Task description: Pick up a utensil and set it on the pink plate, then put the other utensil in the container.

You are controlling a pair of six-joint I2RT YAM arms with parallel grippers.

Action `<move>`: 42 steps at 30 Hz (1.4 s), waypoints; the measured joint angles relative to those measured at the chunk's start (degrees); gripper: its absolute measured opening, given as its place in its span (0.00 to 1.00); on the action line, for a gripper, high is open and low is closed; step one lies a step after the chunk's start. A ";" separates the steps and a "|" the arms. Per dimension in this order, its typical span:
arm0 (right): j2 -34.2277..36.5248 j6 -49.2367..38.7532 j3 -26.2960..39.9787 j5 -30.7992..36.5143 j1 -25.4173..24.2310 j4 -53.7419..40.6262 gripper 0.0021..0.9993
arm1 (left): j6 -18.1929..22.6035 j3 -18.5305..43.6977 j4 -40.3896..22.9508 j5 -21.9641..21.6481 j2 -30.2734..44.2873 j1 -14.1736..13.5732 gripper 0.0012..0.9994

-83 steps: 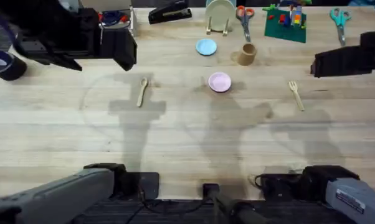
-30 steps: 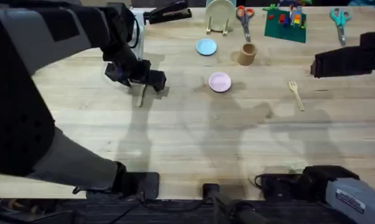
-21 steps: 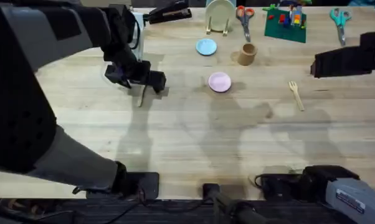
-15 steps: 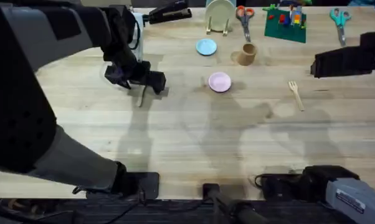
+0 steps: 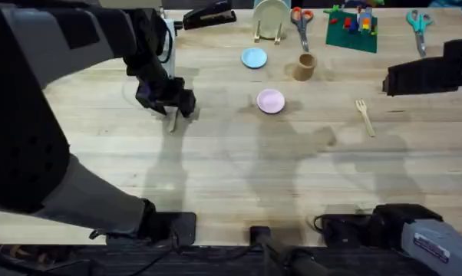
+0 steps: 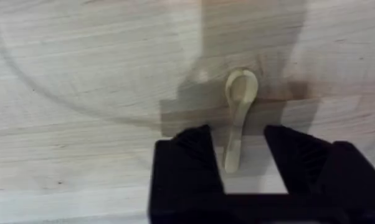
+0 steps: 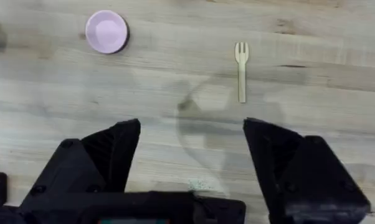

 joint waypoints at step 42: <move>0.00 0.00 0.00 0.00 0.00 0.01 1.00 | 3.69 27.23 -19.79 2.06 -9.11 -5.43 0.04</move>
